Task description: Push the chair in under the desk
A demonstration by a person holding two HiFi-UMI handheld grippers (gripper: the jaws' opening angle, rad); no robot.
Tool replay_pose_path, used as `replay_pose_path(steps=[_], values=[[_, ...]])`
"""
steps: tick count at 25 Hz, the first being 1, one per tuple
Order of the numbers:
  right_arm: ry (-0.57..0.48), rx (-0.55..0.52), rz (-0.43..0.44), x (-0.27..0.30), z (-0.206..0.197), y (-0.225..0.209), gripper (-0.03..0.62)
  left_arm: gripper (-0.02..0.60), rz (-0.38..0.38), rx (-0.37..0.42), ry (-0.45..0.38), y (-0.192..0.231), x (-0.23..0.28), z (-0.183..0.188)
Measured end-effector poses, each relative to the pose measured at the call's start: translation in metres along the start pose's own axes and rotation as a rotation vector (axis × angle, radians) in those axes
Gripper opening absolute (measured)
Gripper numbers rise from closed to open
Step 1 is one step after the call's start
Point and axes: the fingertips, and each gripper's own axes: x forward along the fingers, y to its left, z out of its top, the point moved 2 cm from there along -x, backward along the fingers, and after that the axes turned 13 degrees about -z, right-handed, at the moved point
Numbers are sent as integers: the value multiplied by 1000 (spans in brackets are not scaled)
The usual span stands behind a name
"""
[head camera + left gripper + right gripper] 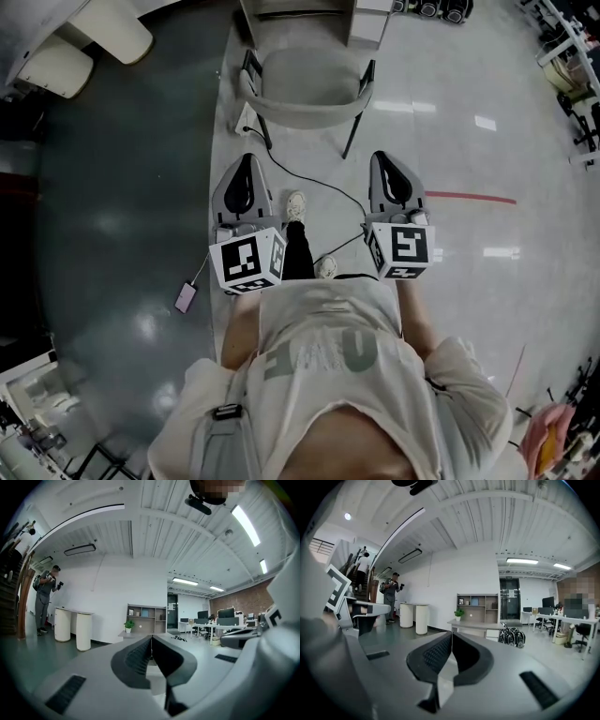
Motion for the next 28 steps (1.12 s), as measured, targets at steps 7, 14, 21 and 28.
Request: replay_pose_path(steps=[7,14,21,28], values=[[44,4,-40,84,1,5,18,15,-54,-9,1,53,86,-9],[37,4,-118,187,26,18,18,15,-120,-51,27,133,182,0],[101,-4,-155,240,27,19,18,15,-201,-66,83,159,250,-7],[119,-24,-63,252,20,11,18,14,-230,-40,116,140,262,-14]])
